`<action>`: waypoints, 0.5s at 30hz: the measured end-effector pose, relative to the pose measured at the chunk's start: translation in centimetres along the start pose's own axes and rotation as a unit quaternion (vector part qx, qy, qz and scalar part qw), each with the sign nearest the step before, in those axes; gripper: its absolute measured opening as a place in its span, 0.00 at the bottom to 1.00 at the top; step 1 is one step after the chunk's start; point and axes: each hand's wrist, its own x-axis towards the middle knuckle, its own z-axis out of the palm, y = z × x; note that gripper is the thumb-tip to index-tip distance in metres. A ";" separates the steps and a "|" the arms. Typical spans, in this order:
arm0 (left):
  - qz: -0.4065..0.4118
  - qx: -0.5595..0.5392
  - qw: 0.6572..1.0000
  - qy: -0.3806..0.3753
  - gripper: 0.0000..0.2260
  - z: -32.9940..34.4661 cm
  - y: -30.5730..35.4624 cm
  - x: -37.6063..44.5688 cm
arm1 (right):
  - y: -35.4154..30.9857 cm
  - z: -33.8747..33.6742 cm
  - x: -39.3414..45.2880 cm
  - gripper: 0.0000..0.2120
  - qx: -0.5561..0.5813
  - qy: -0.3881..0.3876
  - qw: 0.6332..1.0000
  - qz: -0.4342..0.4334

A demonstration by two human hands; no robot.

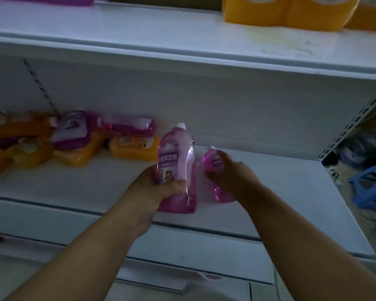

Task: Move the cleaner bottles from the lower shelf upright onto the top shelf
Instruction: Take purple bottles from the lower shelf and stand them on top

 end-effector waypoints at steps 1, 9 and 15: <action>0.009 -0.014 1.000 -0.015 0.21 -0.5 0.2 -1.0 | -0.2 0.3 0.7 0.39 -0.010 0.004 1.000 0.010; 0.030 -0.059 0.998 0.018 0.44 -5.5 -0.2 -8.2 | -5.0 3.6 0.5 0.51 0.055 -0.080 0.995 0.007; 0.068 -0.076 0.994 0.024 0.42 -11.7 1.4 -14.7 | -12.8 4.9 -9.0 0.40 0.219 -0.006 0.970 -0.101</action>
